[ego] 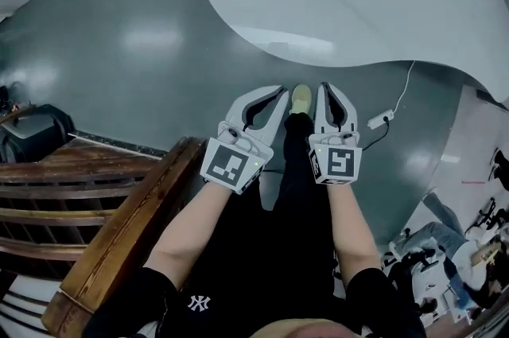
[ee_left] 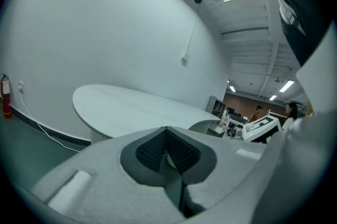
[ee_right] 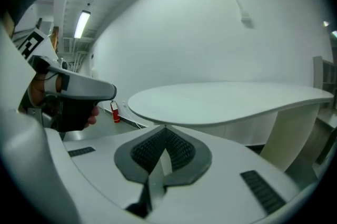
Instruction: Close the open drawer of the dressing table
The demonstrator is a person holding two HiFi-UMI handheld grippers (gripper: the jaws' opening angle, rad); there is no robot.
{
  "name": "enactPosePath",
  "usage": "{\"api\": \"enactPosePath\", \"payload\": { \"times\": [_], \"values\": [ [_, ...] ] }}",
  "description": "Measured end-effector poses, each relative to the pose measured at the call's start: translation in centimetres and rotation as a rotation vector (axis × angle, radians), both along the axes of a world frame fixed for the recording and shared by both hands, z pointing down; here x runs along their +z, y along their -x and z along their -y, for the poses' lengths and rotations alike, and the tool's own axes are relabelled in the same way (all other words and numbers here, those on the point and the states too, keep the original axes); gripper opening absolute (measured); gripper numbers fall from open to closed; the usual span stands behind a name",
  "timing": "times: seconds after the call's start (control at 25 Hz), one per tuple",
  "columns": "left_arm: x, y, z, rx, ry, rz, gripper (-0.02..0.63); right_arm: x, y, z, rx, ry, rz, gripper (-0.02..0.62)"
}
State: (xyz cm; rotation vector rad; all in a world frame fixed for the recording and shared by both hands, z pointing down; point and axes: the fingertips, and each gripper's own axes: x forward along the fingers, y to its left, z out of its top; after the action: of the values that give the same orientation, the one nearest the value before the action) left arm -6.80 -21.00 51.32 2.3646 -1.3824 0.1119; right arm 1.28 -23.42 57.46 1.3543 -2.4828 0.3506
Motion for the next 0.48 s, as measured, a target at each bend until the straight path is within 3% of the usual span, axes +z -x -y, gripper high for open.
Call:
{"api": "enactPosePath", "payload": {
  "times": [0.48],
  "values": [
    [-14.6,0.8,-1.8,-0.024,-0.073,-0.012,0.009,-20.7,5.0,0.1,-0.2,-0.123,0.084,0.015]
  ]
}}
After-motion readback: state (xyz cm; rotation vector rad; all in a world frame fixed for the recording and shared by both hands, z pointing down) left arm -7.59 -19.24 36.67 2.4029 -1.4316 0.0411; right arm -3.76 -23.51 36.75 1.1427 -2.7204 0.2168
